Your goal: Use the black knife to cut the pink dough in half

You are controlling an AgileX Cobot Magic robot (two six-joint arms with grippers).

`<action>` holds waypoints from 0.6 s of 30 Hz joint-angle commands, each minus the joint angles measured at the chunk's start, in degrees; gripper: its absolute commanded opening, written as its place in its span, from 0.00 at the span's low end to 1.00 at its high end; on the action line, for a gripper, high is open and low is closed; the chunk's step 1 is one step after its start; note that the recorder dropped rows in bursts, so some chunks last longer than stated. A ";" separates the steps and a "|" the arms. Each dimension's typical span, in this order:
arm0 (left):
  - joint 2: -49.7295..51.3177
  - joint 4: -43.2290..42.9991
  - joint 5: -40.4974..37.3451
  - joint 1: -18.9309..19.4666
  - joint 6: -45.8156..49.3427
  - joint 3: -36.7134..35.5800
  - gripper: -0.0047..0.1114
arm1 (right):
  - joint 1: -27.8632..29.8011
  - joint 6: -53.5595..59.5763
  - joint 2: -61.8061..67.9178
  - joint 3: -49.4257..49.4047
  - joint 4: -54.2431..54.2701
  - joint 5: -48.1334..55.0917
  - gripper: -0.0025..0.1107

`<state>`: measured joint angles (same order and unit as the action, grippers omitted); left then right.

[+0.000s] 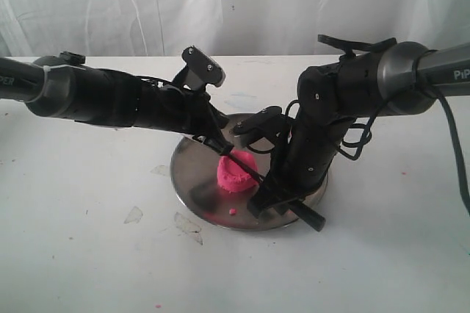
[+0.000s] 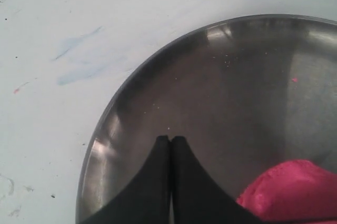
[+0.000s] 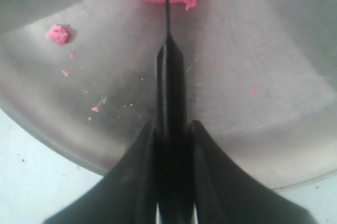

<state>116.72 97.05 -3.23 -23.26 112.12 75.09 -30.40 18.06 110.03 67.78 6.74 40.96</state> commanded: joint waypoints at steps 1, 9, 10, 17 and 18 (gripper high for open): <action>2.17 0.42 -1.32 -0.04 3.30 -0.34 0.04 | 0.22 -0.16 0.00 0.16 0.08 -0.26 0.02; 2.84 0.42 -1.32 -0.04 3.16 -0.46 0.04 | 0.22 -0.16 -0.72 1.39 0.08 0.84 0.02; 2.84 0.42 -1.32 -0.04 3.16 -0.46 0.04 | 0.22 -0.16 -1.16 1.78 0.08 2.02 0.02; 2.84 0.42 -1.41 -0.04 1.56 -0.47 0.04 | 0.22 -0.16 -1.29 2.09 -0.13 4.03 0.02; 2.94 0.42 -1.41 -0.04 1.56 -0.47 0.04 | 0.22 -0.16 -1.29 2.09 -0.13 4.03 0.02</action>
<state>119.82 96.97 -3.36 -23.26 112.12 74.99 -30.40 18.06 109.48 69.50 6.74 44.39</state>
